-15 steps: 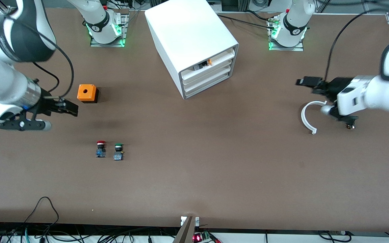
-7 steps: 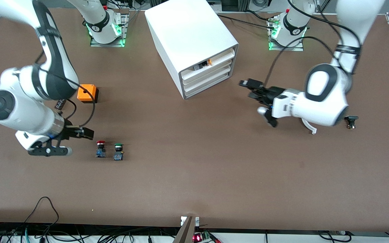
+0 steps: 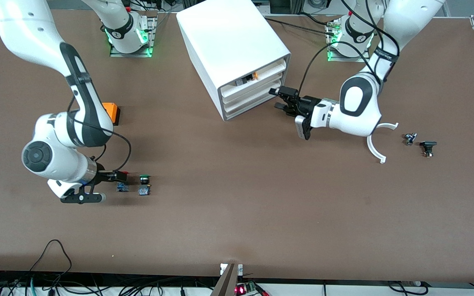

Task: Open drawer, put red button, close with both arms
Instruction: 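Grasp the drawer handle with the left gripper while the right gripper grasps the red button, then pull the drawer open with the left gripper while the right gripper lifts the button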

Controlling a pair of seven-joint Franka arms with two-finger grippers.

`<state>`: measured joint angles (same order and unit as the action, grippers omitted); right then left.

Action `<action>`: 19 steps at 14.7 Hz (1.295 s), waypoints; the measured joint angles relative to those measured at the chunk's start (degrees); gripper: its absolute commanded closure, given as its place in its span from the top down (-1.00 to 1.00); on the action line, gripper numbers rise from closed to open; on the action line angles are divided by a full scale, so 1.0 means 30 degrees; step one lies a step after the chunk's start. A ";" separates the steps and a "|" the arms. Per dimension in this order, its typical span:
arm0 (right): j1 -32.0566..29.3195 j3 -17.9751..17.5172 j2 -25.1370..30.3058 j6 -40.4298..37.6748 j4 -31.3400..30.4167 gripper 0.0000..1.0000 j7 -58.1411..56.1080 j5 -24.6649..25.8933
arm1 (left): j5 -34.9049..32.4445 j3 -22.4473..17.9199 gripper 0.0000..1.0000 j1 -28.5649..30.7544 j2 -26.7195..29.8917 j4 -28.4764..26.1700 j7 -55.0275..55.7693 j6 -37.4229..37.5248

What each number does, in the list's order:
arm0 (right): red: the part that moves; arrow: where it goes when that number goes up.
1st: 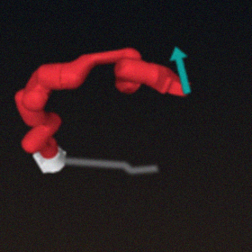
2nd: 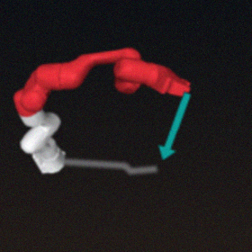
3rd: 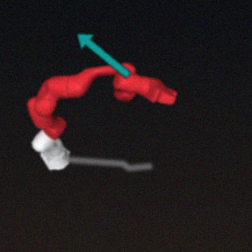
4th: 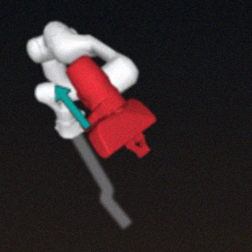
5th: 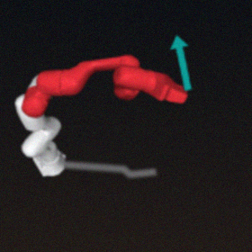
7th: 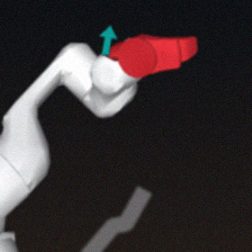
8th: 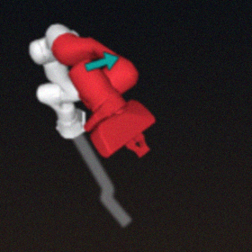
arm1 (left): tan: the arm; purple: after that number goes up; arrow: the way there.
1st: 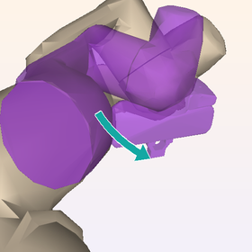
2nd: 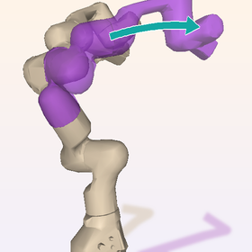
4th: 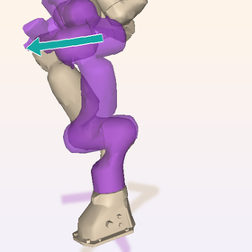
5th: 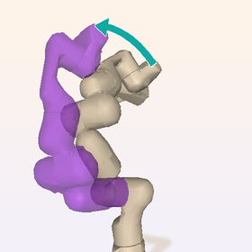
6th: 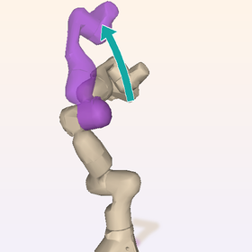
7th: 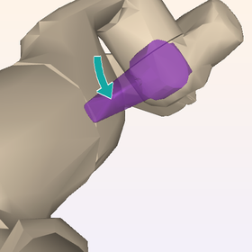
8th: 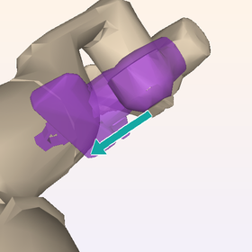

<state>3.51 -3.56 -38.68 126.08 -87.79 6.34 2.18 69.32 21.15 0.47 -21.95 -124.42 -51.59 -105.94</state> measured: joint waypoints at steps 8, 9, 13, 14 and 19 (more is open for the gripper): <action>-0.0006 0.0000 -0.2215 0.2867 0.0037 0.86 -0.0091 0.0028 | 0.3268 0.0868 -0.19 -0.0268 -0.2878 -0.1176 -0.4051 -0.0152; -0.0007 0.0000 -0.2304 0.2877 0.0042 0.64 -0.0096 0.0030 | 0.3291 0.0953 -0.19 -0.0259 -0.3013 -0.1176 -0.4079 -0.0151; -0.0010 0.0000 -0.2338 0.2874 0.0049 -0.27 -0.0516 0.0044 | 0.4045 0.1532 -0.66 -0.0267 -0.3099 -0.1370 -0.4080 -0.0152; -0.0018 0.0001 -0.2338 0.2874 0.0051 -0.49 -0.0639 0.0044 | 0.4200 0.1669 -1.00 -0.0281 -0.3098 -0.1420 -0.4081 -0.0152; -0.0035 0.0001 -0.2338 0.2872 0.0065 -1.00 -0.0809 0.0044 | 0.4270 0.1748 -1.00 -0.0223 -0.3104 -0.1485 -0.4098 -0.0231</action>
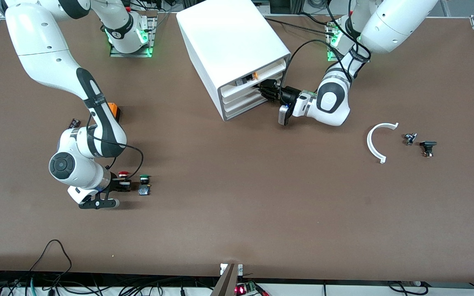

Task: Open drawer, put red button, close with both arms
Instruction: 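Pull the drawer open with the left gripper while the right gripper lifts the button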

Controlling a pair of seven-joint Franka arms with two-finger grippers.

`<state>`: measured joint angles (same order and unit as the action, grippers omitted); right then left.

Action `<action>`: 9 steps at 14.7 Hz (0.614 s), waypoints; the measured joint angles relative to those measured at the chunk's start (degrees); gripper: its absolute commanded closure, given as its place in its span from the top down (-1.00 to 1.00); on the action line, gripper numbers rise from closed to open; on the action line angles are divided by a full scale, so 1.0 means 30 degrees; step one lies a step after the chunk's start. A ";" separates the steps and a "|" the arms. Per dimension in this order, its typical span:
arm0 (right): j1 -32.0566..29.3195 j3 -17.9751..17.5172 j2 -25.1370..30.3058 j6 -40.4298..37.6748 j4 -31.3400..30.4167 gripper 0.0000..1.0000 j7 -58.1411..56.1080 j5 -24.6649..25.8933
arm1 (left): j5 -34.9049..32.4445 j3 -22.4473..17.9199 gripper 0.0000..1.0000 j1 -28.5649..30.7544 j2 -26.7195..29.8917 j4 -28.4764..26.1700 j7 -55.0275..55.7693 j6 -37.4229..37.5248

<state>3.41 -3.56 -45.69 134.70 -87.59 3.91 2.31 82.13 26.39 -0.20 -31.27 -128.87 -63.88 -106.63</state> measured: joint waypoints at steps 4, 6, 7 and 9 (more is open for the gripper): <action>0.0003 -0.0002 0.0045 -0.0001 0.0302 -1.00 -0.0366 0.0001 | -0.0002 -0.0225 -1.00 0.0319 -0.0001 0.0206 -0.0002 -0.0021; 0.0033 -0.0008 0.0105 -0.0261 0.0683 -1.00 -0.0424 0.0001 | -0.0005 -0.0599 -1.00 0.0534 -0.0021 0.0494 -0.0002 -0.0020; 0.0063 -0.0011 0.0137 -0.0788 0.1028 -1.00 -0.0424 0.0002 | -0.0004 -0.0833 -1.00 0.0620 -0.0077 0.0678 0.0002 -0.0010; 0.0124 -0.0016 0.0208 -0.2822 0.2225 -1.00 -0.0422 0.0001 | -0.0005 -0.1226 -1.00 0.0753 -0.0401 0.1214 0.0007 0.0101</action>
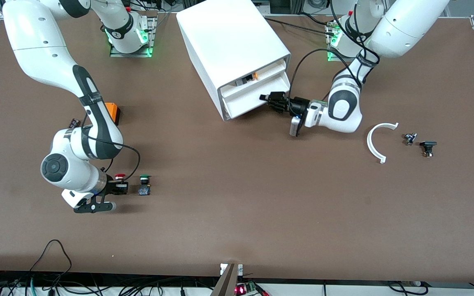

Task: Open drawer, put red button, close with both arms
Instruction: 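Pull the drawer open with the left gripper while the right gripper lifts the button, then carry the red button over the drawer while the left gripper withdraws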

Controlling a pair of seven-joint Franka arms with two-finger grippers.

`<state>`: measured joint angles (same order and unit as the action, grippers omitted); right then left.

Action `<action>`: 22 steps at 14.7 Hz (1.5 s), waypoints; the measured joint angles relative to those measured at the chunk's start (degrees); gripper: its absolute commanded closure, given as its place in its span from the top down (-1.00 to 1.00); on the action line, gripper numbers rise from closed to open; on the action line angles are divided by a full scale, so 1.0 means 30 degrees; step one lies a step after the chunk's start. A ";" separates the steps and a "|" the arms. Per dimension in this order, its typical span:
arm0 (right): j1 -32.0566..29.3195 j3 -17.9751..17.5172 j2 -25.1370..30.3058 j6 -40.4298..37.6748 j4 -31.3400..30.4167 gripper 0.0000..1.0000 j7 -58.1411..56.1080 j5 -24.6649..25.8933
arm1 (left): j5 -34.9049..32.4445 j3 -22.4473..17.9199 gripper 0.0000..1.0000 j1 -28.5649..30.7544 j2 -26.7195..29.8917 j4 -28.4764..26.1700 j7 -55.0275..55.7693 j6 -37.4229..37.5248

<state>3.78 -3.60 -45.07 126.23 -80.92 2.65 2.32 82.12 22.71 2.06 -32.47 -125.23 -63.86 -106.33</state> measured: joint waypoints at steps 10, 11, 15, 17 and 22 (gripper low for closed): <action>0.2133 -0.0118 0.0467 -1.0126 0.6178 -1.00 0.5374 -0.0001 | -0.1605 -0.1498 -0.39 0.0334 -0.1182 0.2854 0.0903 0.0652; 0.2459 -0.0120 0.0481 -1.0483 0.6445 -1.00 0.6272 -0.0002 | -0.1641 -0.1504 -0.14 0.0332 -0.1212 0.2930 0.0904 0.0652; 0.3750 -0.0133 0.0904 -1.1376 0.6880 -1.00 0.9913 -0.0002 | -0.1917 -0.1633 1.00 0.0305 -0.1389 0.3190 0.0897 0.0131; 0.4541 -0.0146 0.1252 -1.1745 0.6914 -1.00 1.1880 -0.0003 | -0.2761 -0.1872 1.00 0.0388 -0.1371 0.3710 0.1285 -0.0033; 0.7156 -0.0290 0.1915 -1.1844 0.7164 -1.00 1.8251 -0.0031 | -0.7050 -0.1976 1.00 0.1770 -0.0144 0.6791 0.8108 0.1829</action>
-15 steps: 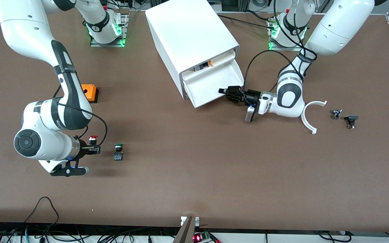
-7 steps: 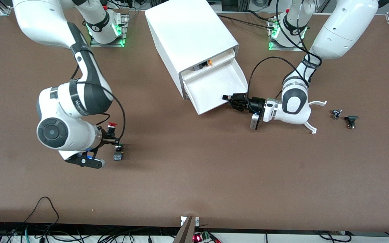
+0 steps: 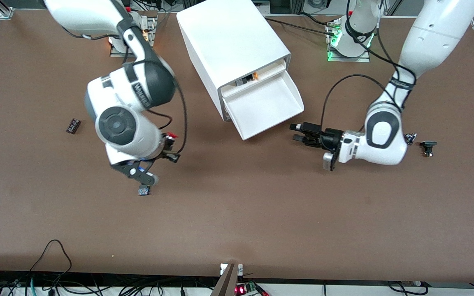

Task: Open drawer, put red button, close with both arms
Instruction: 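Carry the red button over the drawer while the left gripper withdraws, then lower the red button into the open drawer and open the right gripper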

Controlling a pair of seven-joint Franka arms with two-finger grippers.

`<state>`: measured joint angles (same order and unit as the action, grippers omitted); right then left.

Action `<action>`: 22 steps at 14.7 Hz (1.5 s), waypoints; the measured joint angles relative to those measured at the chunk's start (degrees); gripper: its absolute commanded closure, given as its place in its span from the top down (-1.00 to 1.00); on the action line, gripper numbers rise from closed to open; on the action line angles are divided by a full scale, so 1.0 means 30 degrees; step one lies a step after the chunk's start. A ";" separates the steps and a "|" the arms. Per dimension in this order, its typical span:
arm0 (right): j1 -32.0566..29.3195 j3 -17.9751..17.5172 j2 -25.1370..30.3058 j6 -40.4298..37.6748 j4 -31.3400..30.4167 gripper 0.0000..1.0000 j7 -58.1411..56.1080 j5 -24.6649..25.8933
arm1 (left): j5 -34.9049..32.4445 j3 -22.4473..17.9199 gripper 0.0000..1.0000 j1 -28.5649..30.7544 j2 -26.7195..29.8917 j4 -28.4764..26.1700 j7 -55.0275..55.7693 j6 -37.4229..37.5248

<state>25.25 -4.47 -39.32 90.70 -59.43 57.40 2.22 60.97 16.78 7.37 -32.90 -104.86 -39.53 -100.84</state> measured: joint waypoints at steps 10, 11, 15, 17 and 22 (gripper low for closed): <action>0.4769 -0.0047 -0.0203 0.3826 0.0898 -1.00 1.2347 -0.0479 | -1.4034 0.0357 1.00 0.0002 0.3390 0.5966 1.2654 0.4042; 0.5067 -0.0047 -0.0427 0.4132 0.0867 -1.00 1.3153 -0.0482 | -1.5398 0.0415 1.00 -0.0166 0.3722 0.6136 1.3564 0.4171; 0.6042 -0.0048 -0.1563 0.5069 0.0658 -1.00 1.5683 -0.0492 | -2.1167 0.0497 1.00 -0.1128 0.4797 0.7172 1.4515 0.4787; 0.6344 -0.0045 -0.1905 0.5826 0.0179 -1.00 1.6458 -0.0633 | -2.2367 0.0525 1.00 -0.1435 0.4953 0.8215 1.4521 0.5203; 0.6972 -0.0047 -0.2455 0.6993 -0.0811 -1.00 1.7795 -0.0836 | -2.2411 0.0525 1.00 -0.1492 0.5001 0.9404 1.4534 0.5337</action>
<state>46.16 -4.61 -46.69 111.68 -61.86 110.78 -0.28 -6.27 18.36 2.89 -17.90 -76.65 4.07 -84.83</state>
